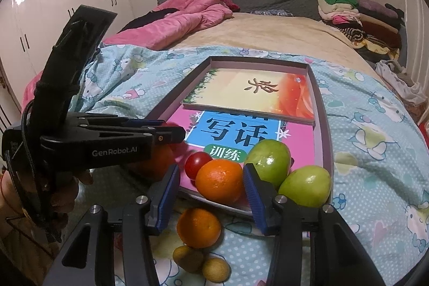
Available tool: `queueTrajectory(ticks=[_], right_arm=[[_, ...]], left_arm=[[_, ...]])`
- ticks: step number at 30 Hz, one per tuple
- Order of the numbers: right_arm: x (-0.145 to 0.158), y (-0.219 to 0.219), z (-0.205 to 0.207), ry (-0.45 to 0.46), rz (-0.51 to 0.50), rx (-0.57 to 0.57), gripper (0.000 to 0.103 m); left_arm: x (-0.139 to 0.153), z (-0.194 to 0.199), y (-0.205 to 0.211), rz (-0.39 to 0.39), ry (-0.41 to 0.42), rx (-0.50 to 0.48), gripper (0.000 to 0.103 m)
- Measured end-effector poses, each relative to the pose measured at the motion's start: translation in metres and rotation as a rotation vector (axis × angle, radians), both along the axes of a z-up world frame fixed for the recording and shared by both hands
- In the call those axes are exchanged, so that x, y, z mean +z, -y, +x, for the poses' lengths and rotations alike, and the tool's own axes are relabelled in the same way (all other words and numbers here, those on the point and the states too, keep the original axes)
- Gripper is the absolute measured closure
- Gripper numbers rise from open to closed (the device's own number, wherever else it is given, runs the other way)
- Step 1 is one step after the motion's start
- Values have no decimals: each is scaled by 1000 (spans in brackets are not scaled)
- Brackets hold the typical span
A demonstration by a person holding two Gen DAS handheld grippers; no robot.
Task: Organize fruits
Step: 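Open the left gripper to release the tomato while the right releases the tangerine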
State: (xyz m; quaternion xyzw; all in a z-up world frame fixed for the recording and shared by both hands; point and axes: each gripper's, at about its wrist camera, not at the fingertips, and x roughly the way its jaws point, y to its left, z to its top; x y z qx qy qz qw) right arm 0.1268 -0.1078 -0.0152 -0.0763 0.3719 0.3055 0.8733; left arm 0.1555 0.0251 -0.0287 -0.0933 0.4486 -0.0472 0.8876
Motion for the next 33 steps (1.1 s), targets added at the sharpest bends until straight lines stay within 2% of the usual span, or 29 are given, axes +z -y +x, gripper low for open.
queueTrajectory(ticks=[2, 6, 11, 16, 22, 25, 33], right_arm=[[-1, 0, 0, -5, -1, 2, 55], [-2, 0, 1, -17, -6, 0, 55], [0, 1, 0, -11, 1, -1, 55], [2, 3, 0, -5, 6, -8, 54], [6, 6, -1, 10, 11, -19, 47], [7, 7, -1, 14, 9, -24, 38], [16, 16, 1, 39, 45, -52, 32]], left_arm=[[1, -1, 1, 6, 1, 2, 64], [4, -3, 1, 2, 2, 3, 62], [14, -11, 2, -10, 38, 3, 50], [21, -19, 1, -20, 59, 12, 43], [29, -29, -2, -30, 86, 29, 34], [31, -34, -5, -52, 89, 37, 33], [34, -40, -14, -81, 87, 68, 28]])
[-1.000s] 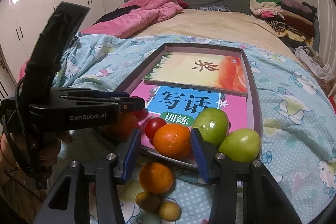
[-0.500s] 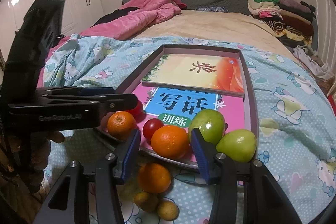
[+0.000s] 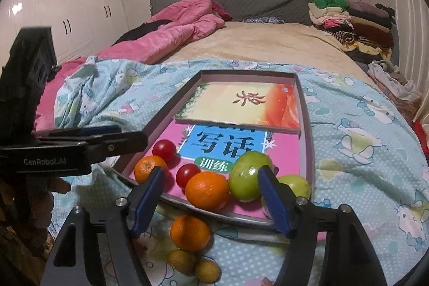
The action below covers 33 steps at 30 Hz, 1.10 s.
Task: Organize fruits
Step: 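Open the left gripper to release the tomato while the right releases the tangerine, then withdraw both open grippers from the tray toward the fruit pile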
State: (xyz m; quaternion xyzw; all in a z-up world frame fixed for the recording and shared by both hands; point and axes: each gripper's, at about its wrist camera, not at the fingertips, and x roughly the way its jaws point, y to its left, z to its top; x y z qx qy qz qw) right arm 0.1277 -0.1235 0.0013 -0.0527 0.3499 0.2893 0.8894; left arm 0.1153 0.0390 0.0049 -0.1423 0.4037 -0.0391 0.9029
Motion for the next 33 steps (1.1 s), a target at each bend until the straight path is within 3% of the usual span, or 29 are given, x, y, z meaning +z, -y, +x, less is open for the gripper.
queueTrajectory(ticks=[33], right_arm=[[18, 29, -14, 5, 42, -47, 28]], left_arm=[[12, -28, 15, 18, -14, -8, 28]])
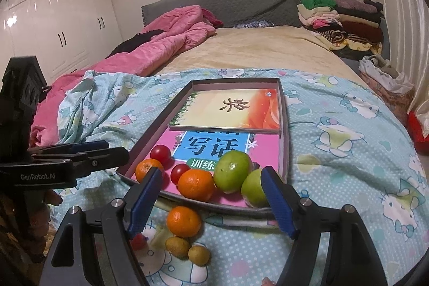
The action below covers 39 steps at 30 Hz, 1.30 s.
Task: Organize fruits
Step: 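Withdraw both open grippers from the tray toward the fruit pile, then move both open grippers down toward the red tomato and small brown fruits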
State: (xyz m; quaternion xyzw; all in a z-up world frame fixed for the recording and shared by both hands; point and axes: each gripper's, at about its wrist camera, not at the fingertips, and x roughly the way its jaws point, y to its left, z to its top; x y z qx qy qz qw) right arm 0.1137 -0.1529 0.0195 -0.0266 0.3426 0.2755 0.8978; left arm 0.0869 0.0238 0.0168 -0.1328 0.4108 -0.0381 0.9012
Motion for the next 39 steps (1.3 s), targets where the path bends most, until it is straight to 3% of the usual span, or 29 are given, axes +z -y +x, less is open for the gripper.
queueTrajectory(ticks=[20, 39], right_arm=[[3, 6, -13, -48, 24, 4, 28], [-15, -1, -23, -155, -89, -4, 27]], left_arm=[[-4, -22, 22, 82, -9, -47, 28], [-16, -35, 29, 60, -90, -59, 28]])
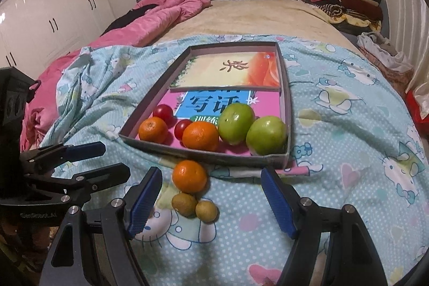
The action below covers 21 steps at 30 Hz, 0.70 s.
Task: Organize fruits
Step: 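Move both open grippers down toward the red tomato and small brown fruits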
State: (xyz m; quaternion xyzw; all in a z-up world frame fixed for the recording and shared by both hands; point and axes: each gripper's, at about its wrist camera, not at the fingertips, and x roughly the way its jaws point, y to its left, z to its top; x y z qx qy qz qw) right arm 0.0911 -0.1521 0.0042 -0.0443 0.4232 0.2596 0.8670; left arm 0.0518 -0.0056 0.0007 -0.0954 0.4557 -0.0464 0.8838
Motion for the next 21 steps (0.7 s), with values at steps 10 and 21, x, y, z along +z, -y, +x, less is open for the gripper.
queueTrajectory(ticks=[10, 21], right_arm=[[-12, 2, -3, -61, -49, -3, 27], [-30, 4, 2, -150, -95, -8, 28]], left_arm=[[-5, -3, 2, -12, -33, -7, 28], [-11, -6, 13, 20, -56, -33, 28]])
